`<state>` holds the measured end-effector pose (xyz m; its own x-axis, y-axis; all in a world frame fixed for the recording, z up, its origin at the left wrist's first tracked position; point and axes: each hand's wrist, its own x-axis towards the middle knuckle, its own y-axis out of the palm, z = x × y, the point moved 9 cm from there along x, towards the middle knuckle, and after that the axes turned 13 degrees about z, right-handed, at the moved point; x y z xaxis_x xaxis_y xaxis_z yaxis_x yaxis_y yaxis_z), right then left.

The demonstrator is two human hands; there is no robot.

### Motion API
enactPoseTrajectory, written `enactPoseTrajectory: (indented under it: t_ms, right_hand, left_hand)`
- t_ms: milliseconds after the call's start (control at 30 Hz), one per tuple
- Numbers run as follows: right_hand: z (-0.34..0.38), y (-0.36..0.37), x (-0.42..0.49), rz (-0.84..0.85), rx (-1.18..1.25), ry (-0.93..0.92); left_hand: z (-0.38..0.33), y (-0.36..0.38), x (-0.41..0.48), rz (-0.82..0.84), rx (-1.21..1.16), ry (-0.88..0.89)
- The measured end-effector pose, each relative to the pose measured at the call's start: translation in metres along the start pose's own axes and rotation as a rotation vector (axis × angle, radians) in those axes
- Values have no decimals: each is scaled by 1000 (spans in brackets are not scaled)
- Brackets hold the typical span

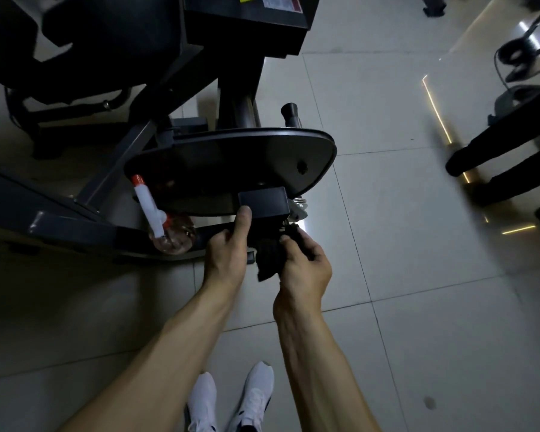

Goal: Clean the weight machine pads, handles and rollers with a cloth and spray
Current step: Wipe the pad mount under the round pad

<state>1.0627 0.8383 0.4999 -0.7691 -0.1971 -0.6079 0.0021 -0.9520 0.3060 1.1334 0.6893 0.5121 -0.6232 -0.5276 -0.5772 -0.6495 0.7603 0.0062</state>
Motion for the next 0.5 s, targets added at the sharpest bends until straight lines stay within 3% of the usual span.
enactPoseTrajectory:
  t_ms: [133, 233, 500]
  right_hand:
    - [-17, 14, -6, 6, 251, 180]
    - [-20, 24, -10, -21, 351, 212]
    - [-14, 7, -2, -142, 205, 77]
  left_hand:
    - [-2, 0, 3, -22, 68, 40]
    - [3, -3, 7, -25, 91, 25]
    - [-1, -4, 11, 44, 121, 40]
